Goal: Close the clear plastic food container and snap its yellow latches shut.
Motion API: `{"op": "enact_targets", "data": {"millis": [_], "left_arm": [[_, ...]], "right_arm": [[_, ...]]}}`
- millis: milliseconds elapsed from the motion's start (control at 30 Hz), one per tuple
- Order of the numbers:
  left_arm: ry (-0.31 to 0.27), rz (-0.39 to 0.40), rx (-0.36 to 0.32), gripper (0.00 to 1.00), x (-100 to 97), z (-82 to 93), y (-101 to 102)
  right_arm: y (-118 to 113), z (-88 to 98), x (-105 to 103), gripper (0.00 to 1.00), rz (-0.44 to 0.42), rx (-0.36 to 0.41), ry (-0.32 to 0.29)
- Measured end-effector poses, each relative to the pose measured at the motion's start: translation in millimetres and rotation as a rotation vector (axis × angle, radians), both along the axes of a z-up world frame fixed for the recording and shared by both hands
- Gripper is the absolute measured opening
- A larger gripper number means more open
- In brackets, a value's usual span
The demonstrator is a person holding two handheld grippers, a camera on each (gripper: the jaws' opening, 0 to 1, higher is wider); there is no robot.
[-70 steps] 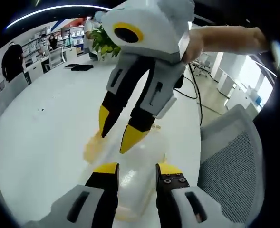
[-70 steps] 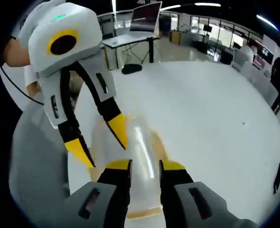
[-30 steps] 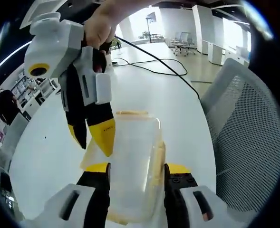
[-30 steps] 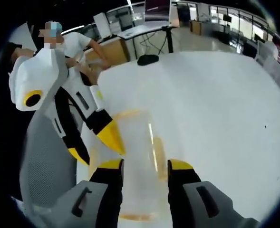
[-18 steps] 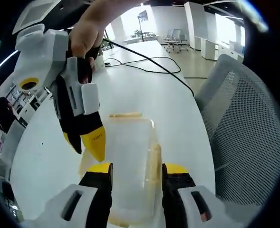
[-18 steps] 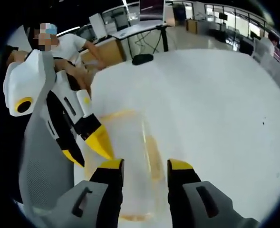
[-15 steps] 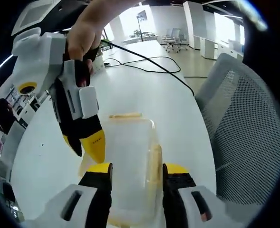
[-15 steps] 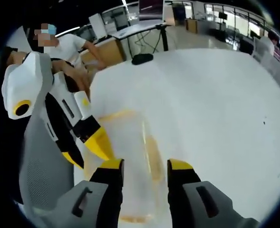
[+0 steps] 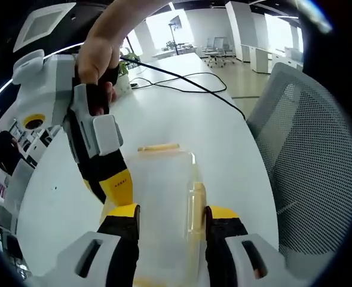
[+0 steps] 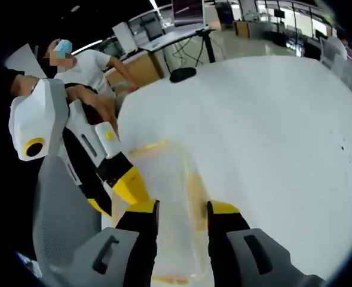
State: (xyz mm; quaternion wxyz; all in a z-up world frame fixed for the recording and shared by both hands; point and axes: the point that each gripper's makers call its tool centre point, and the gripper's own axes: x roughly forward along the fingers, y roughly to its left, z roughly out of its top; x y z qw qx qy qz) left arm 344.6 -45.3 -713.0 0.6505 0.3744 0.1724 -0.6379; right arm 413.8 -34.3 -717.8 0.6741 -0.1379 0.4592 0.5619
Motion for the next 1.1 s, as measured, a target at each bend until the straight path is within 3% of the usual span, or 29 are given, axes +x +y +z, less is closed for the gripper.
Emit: {"op": "enact_targets", "data": {"millis": [433,800,833,867,1100], "left_arm": [[-0.008,0.003,0.010,0.36,0.6,-1.1,-2],[-0.035,0.005,0.020,0.32,2.0,-3.0,-2],[-0.080,0.011,0.055,0.32,6.6,-5.2,1],[-0.042,0.018,0.024,0.32,0.4,-8.1,-2],[-0.037,0.021,0.008,0.32,1.7,-3.4,1]], "right_arm": [[-1,-1.8,-3,0.28,-0.038,-0.001,0.047],[3,-6.4,-3,0.27,-0.056,-0.002,0.125],[9,-7.8,-2,0.27,-0.036,0.014,0.134],[10,-8.5,-2,0.27,-0.046,0.014,0.150],[7,-5.5,-5,0.28,-0.046,0.033,0.161]]}}
